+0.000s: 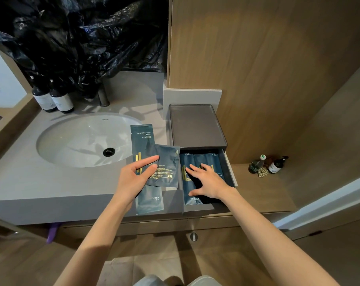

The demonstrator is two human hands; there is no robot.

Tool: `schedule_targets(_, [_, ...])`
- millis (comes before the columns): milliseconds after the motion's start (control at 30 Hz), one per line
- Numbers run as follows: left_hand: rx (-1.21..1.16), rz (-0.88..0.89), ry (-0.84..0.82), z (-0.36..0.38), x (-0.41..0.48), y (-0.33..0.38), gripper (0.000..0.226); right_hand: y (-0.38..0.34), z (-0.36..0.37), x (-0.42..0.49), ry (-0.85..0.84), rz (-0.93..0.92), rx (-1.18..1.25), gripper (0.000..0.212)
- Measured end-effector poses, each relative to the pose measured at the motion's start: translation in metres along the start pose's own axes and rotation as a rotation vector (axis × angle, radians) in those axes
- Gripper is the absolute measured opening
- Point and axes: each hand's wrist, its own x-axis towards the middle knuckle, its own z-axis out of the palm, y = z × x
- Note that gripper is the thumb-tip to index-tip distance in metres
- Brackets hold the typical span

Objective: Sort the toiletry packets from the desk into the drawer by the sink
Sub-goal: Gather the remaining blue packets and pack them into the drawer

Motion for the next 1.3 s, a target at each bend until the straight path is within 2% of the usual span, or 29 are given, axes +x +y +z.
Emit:
schedule_targets(100, [0.017,0.009,-0.009,0.003,0.0,0.001,0.025,-0.004,-0.001,0.0,0.009,0.004,-0.027,0.088])
schedule_targets(200, [0.052,0.023,-0.022,0.006,0.002,0.0,0.025,-0.007,-0.001,-0.005,0.089,0.002,0.041,0.072])
schedule_targets(267, [0.072,0.038,-0.035,0.008,0.003,-0.002,0.025,-0.013,-0.001,-0.013,0.252,-0.001,0.262,0.051])
schedule_targets(333, [0.088,0.046,-0.05,0.012,0.003,-0.003,0.026,-0.027,-0.008,-0.025,0.377,0.051,0.633,0.037])
schedule_targets(400, [0.113,0.055,-0.071,0.018,0.004,-0.004,0.026,-0.041,-0.018,-0.036,0.39,0.107,0.951,0.032])
schedule_targets(467, [0.138,0.076,-0.103,0.027,0.004,-0.004,0.027,-0.047,-0.024,-0.044,0.37,0.158,1.1,0.03])
schedule_targets(633, [0.166,0.121,-0.197,0.049,0.004,0.001,0.028,-0.042,-0.028,-0.059,0.41,0.268,1.215,0.029])
schedule_targets(733, [0.159,0.132,-0.152,0.053,0.005,0.002,0.028,-0.032,-0.034,-0.073,0.523,0.278,1.237,0.024])
schedule_targets(833, [0.194,0.185,-0.123,0.052,0.008,0.0,0.03,-0.026,-0.041,-0.092,0.78,0.241,1.055,0.014])
schedule_targets(900, [0.238,0.234,-0.146,0.052,0.009,0.0,0.032,-0.027,-0.044,-0.103,0.973,0.209,0.82,0.012])
schedule_targets(967, [0.236,0.238,-0.195,0.056,0.007,0.003,0.029,-0.029,-0.045,-0.11,1.117,0.112,0.481,0.01])
schedule_targets(1033, [0.185,0.168,-0.266,0.064,-0.001,0.012,0.023,-0.03,-0.041,-0.109,1.165,-0.043,0.078,0.008])
schedule_targets(1100, [0.101,0.082,-0.311,0.073,-0.007,0.018,0.03,-0.031,-0.035,-0.104,1.196,-0.168,-0.196,0.011])
schedule_targets(1233, [0.017,0.081,-0.281,0.08,-0.012,0.022,0.044,-0.038,-0.028,-0.096,1.244,-0.278,-0.393,0.017])
schedule_targets(1300, [0.002,0.099,-0.233,0.079,-0.013,0.024,0.036,-0.038,-0.026,-0.094,1.237,-0.317,-0.397,0.013])
